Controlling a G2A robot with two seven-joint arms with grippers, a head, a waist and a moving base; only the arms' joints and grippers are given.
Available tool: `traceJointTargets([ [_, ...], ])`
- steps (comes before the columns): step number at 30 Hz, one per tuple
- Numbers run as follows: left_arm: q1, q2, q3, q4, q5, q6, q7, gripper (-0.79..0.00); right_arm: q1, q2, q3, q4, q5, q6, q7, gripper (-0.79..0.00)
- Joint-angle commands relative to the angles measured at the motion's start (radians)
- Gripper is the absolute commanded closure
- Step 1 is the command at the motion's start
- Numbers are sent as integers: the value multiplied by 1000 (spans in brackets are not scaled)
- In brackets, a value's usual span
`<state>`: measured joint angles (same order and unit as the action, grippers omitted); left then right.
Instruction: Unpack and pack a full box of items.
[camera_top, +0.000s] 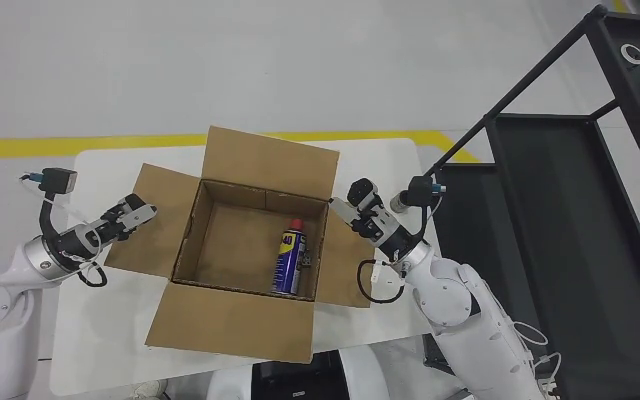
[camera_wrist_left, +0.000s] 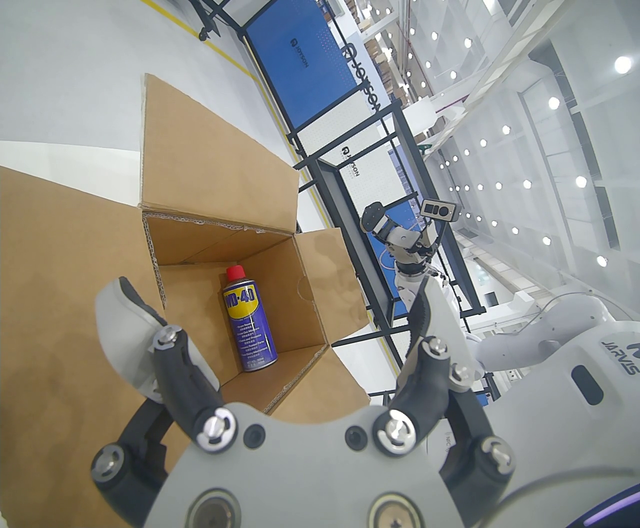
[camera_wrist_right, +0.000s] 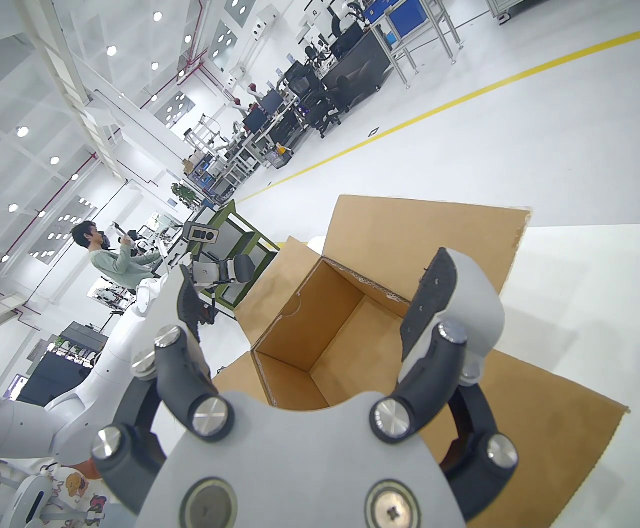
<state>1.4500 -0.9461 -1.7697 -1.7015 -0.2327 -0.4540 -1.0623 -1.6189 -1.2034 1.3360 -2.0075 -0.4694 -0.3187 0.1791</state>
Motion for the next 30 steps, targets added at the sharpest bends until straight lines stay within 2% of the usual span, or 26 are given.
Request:
traceJointTargets([
  [1, 0, 0, 0, 0, 0, 0, 0, -785, 0, 0, 0, 0, 0, 0, 0, -785],
  [28, 0, 0, 0, 0, 0, 0, 0, -785, 0, 0, 0, 0, 0, 0, 0, -785],
  [29, 0, 0, 0, 0, 0, 0, 0, 0, 0, 0, 0, 0, 0, 0, 0, -785],
  [30, 0, 0, 0, 0, 0, 0, 0, 0, 0, 0, 0, 0, 0, 0, 0, -785],
])
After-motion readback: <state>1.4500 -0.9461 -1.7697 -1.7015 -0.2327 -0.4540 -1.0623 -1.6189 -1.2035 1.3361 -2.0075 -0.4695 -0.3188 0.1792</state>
